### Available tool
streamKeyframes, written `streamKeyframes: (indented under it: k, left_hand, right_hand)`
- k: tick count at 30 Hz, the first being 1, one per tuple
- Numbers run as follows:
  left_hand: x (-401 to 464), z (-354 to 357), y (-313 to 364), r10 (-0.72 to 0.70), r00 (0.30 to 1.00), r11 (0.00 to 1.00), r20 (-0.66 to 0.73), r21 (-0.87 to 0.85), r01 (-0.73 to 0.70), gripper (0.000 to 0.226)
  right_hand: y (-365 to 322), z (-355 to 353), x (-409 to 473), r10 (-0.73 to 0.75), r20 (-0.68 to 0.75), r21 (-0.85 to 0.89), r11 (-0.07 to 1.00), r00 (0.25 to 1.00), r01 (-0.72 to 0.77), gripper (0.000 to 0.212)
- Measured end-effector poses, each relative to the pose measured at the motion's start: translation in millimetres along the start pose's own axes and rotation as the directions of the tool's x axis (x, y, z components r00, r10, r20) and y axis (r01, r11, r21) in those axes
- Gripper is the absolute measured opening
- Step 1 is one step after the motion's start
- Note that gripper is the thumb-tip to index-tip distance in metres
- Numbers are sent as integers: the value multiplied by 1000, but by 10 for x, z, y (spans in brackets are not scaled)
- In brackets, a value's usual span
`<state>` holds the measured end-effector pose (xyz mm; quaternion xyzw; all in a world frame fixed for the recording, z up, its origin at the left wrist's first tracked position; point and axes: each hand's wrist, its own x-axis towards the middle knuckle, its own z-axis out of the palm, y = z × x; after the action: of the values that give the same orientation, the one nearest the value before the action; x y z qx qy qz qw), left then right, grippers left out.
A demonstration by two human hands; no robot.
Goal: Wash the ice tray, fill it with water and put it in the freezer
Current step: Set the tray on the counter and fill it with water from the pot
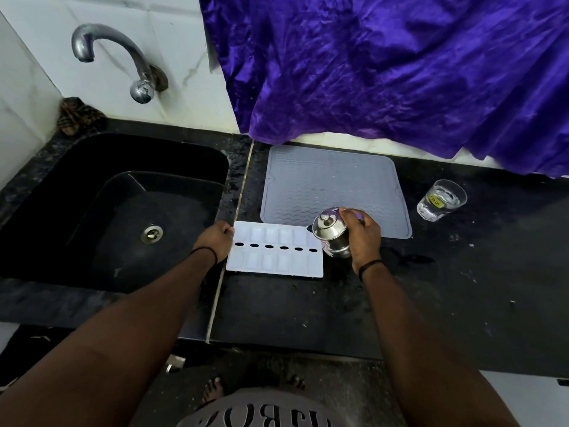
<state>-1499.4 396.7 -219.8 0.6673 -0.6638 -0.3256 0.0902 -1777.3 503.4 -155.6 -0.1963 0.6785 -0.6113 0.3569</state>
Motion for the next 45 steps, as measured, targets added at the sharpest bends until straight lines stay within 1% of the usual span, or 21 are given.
streamKeyframes:
  k: [7, 22, 30, 39, 45]
  left_hand:
    - [16, 8, -26, 6, 1000, 1000, -7, -6, -6, 20]
    - [27, 14, -17, -1, 1000, 1000, -10, 4, 1, 26]
    - [46, 15, -28, 6, 1000, 1000, -2, 12, -6, 28]
    - [56, 37, -52, 1, 1000, 1000, 1, 1, -1, 26]
    - [53, 36, -51, -13, 1000, 1000, -2, -11, 13, 25]
  right_hand:
    - [20, -2, 32, -9, 1, -37, 999, 1000, 9, 6]
    - [26, -20, 26, -22, 23, -37, 999, 999, 23, 4]
    - [17, -13, 28, -23, 7, -35, 999, 1000, 23, 5]
    - [9, -12, 24, -15, -2, -27, 1000, 1000, 15, 8]
    - [16, -27, 14, -2, -5, -24, 1000, 1000, 2, 6]
